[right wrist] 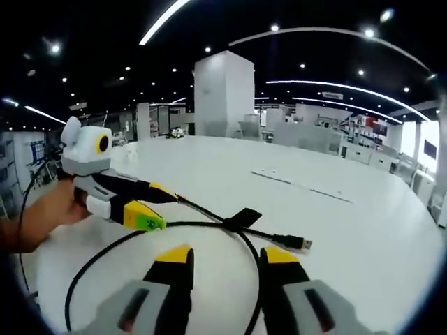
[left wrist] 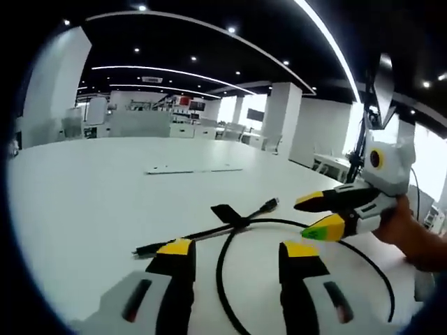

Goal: Find the charging cable on the desk, coil it up and secure with Velcro.

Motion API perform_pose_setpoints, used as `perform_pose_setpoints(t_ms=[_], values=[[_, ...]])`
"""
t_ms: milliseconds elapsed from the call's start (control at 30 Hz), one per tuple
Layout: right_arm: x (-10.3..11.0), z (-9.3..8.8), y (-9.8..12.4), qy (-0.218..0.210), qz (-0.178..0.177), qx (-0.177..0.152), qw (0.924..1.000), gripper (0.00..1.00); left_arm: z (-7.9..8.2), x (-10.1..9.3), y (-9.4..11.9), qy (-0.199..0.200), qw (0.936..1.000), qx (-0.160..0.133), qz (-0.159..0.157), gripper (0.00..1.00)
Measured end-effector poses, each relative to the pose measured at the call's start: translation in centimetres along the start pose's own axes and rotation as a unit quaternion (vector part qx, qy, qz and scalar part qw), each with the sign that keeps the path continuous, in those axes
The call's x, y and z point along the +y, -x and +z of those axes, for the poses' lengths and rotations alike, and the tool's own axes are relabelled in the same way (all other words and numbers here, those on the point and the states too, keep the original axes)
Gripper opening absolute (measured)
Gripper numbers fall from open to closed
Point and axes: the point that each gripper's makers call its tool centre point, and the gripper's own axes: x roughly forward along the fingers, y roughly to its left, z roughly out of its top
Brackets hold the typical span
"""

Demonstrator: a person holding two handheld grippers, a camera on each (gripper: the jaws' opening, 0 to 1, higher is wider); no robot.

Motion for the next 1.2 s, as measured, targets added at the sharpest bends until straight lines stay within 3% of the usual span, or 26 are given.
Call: perform_pose_setpoints(t_ms=[233, 433, 767, 933, 1200], values=[[0.9, 0.3, 3.1, 0.0, -0.003, -0.02, 0.9998, 0.38, -0.4, -1.6, 2.5, -0.024, 0.9997, -0.006, 0.004, 0.49], [2.5, -0.5, 5.2, 0.01, -0.002, -0.02, 0.9998, 0.36, -0.3, -2.5, 4.8, -0.03, 0.9992, -0.023, 0.009, 0.47], [5.2, -2.1, 9.3, 0.01, 0.01, -0.022, 0.9997, 0.4, -1.1, -4.6, 8.0, -0.038, 0.999, -0.016, 0.017, 0.46], [5.4, -2.2, 11.0, 0.02, -0.002, -0.025, 0.9995, 0.4, -1.2, -5.8, 9.5, -0.051, 0.9981, -0.023, 0.024, 0.47], [6.8, -2.5, 13.2, 0.024, 0.013, -0.023, 0.9993, 0.4, -0.8, -7.6, 11.6, -0.059, 0.9971, -0.044, 0.019, 0.48]])
